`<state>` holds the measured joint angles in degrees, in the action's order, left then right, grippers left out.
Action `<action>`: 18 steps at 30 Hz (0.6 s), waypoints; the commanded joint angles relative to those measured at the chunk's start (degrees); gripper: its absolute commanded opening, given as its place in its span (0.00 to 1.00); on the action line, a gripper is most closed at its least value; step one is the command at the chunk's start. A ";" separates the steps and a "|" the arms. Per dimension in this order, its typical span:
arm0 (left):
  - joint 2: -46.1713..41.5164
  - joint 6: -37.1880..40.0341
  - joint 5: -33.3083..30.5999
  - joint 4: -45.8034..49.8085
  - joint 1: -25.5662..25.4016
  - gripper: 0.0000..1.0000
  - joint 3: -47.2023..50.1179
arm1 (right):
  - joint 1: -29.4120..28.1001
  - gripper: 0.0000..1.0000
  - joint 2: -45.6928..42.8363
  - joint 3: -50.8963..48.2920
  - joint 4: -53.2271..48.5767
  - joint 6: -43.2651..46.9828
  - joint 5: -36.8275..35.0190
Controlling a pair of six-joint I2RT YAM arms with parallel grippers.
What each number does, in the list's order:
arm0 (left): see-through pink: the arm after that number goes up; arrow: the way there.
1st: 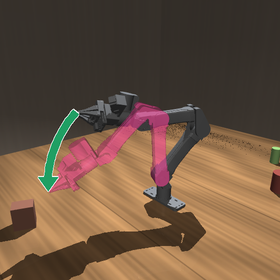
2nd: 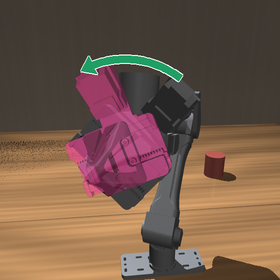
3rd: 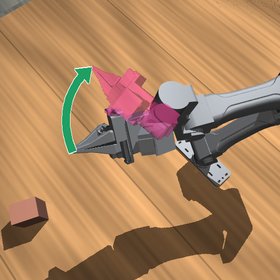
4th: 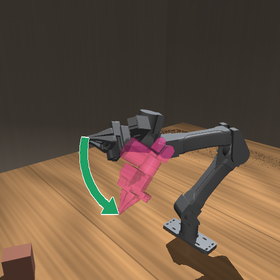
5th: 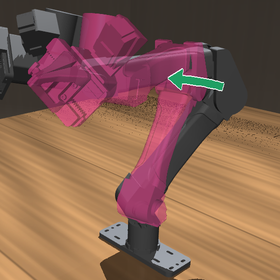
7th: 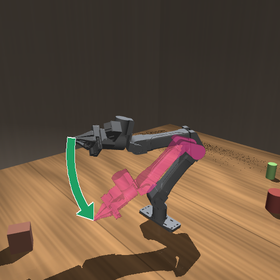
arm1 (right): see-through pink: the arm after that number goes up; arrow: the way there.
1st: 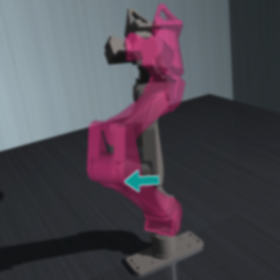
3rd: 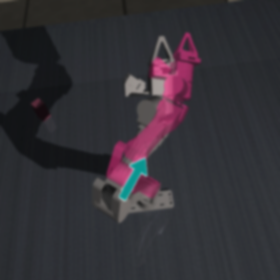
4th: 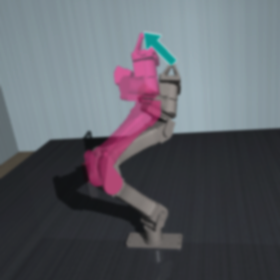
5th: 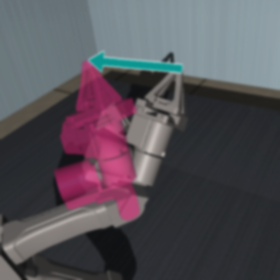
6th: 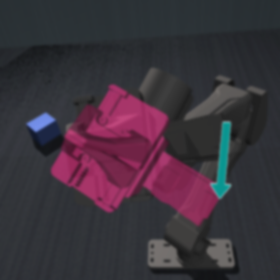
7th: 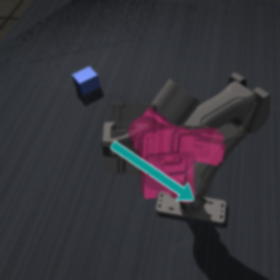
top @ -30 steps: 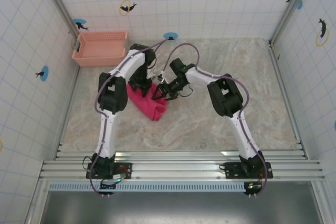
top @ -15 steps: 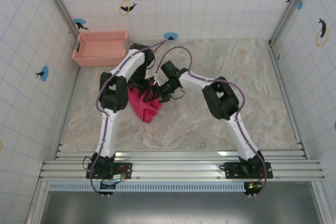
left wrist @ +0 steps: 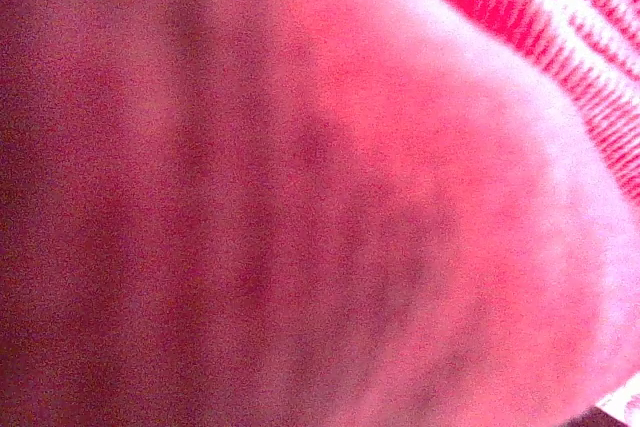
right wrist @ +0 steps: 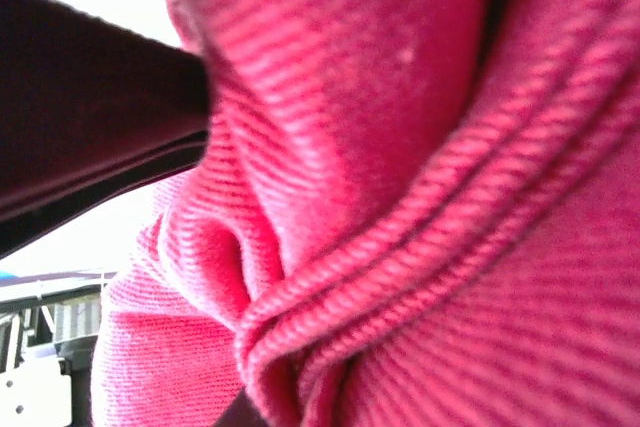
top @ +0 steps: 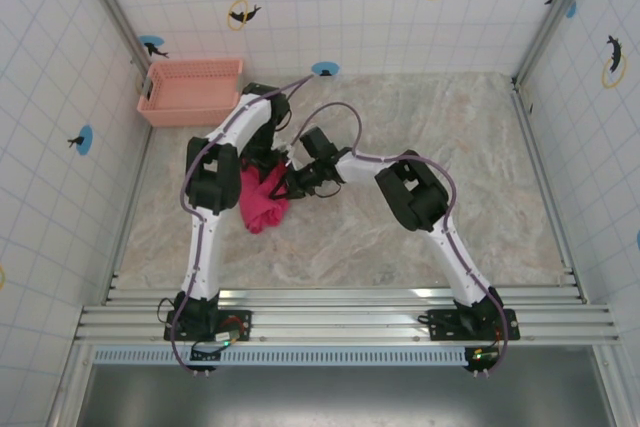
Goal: Roll up the long pants
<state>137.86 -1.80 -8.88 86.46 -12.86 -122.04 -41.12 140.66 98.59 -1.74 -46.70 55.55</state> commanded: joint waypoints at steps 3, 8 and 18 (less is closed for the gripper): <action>-4.08 -3.77 20.16 -14.27 -0.42 0.63 0.59 | -2.93 0.00 1.94 -6.29 15.78 -8.95 -9.69; -12.36 -7.98 21.17 -16.67 2.83 0.67 -3.58 | -2.89 0.00 0.09 -6.08 21.27 -9.48 -8.95; -21.63 -11.42 16.62 -18.42 10.07 0.68 -6.37 | -2.65 0.00 -6.91 -0.72 20.72 -4.64 -10.37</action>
<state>118.61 -10.96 7.66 69.58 -4.54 -129.80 -43.59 139.41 94.37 16.27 -54.19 46.87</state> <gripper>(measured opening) 0.681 0.160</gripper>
